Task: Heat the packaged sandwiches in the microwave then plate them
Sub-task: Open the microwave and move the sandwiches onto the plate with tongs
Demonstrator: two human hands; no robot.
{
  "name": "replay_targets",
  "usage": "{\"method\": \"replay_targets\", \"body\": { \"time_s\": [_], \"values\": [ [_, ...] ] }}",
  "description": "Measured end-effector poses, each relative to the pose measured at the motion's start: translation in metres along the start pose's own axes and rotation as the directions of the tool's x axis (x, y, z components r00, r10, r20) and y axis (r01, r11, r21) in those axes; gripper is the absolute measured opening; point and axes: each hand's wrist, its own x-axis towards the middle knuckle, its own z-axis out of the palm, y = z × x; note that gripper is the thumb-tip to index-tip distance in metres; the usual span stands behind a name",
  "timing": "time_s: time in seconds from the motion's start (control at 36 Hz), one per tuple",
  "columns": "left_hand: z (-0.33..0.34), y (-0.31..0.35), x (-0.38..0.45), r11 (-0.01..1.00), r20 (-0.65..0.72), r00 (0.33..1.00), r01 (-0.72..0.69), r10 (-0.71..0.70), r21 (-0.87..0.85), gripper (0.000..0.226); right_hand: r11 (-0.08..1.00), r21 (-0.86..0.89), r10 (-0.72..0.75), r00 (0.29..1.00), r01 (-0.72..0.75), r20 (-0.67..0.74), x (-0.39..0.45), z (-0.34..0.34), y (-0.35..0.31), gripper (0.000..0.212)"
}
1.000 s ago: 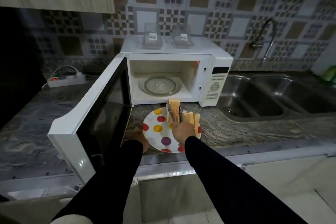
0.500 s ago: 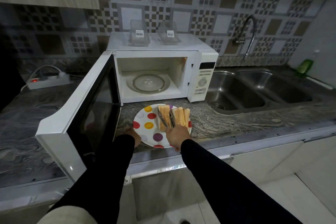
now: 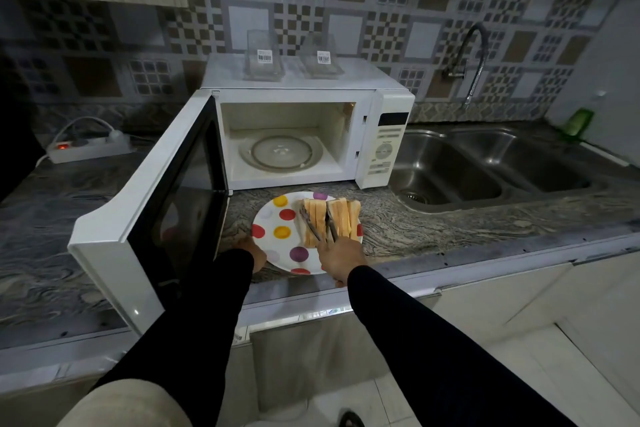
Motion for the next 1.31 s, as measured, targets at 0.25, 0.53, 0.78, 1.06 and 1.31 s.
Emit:
{"method": "replay_targets", "body": {
  "time_s": [0.25,0.53,0.78,1.06,1.31],
  "values": [
    [-0.018,0.002,0.005,0.986,-0.016,0.999,0.035,-0.038,-0.163,0.045,0.993,0.057,-0.099,0.992,0.104,-0.073,0.003,-0.007,-0.007,0.045],
    [-0.046,0.059,-0.022,0.215,-0.063,0.986,-0.096,0.153,-0.972,0.072,0.925,0.196,-0.288,0.936,0.327,-0.202,-0.003,-0.012,-0.033,0.050],
    [-0.065,0.075,-0.012,0.112,-0.109,0.986,-0.123,0.126,-0.986,0.059,0.861,0.414,-0.358,0.930,0.296,0.078,-0.002,-0.022,-0.046,0.020],
    [-0.074,0.068,0.016,0.145,-0.195,0.980,-0.190,-0.024,-0.971,0.062,0.891,0.371,-0.356,0.909,0.260,0.218,0.008,-0.034,-0.030,0.030],
    [-0.072,0.075,0.023,0.161,-0.154,0.988,-0.150,-0.009,-0.975,0.062,0.893,0.333,-0.371,0.914,0.302,0.166,0.010,-0.040,-0.040,0.044]
  ]
}}
